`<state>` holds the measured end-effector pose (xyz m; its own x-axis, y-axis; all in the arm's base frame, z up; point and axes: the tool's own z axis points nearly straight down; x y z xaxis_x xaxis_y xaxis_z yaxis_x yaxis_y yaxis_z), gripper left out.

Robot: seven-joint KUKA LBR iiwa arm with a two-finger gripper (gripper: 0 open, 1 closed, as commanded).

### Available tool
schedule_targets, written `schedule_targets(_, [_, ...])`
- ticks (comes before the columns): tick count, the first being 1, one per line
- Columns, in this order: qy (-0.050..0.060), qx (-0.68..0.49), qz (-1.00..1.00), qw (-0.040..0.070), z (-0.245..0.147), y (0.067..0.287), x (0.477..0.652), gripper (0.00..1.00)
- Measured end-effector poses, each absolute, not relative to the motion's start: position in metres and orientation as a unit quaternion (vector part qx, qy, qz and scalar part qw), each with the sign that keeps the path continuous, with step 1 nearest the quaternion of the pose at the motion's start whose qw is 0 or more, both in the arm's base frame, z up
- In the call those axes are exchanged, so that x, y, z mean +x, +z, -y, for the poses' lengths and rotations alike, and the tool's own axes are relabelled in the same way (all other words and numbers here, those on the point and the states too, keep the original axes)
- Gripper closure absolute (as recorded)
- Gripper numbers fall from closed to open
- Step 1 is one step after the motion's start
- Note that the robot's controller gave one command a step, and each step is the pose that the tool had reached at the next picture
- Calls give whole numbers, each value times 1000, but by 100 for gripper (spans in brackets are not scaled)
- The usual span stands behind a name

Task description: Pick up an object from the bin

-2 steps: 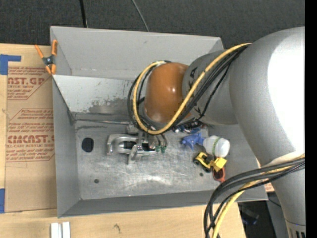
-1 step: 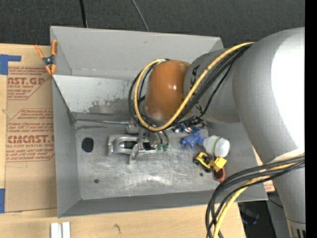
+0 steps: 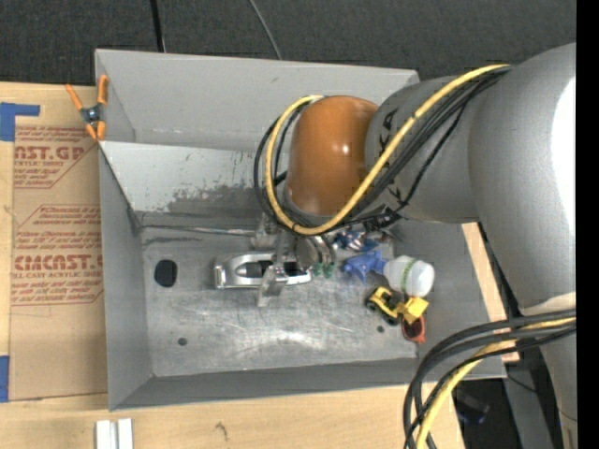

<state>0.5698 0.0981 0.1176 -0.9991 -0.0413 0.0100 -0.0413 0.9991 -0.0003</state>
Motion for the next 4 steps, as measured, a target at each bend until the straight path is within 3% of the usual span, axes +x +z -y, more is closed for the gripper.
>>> schedule_targets(1, [0,13,1000,0,-94,149,579,100])
schedule_targets(2, [1,23,1000,4,-96,169,570,100])
schedule_targets(3, [0,23,1000,2,-97,184,579,100])
schedule_targets(4, [0,18,1000,3,-96,172,575,100])
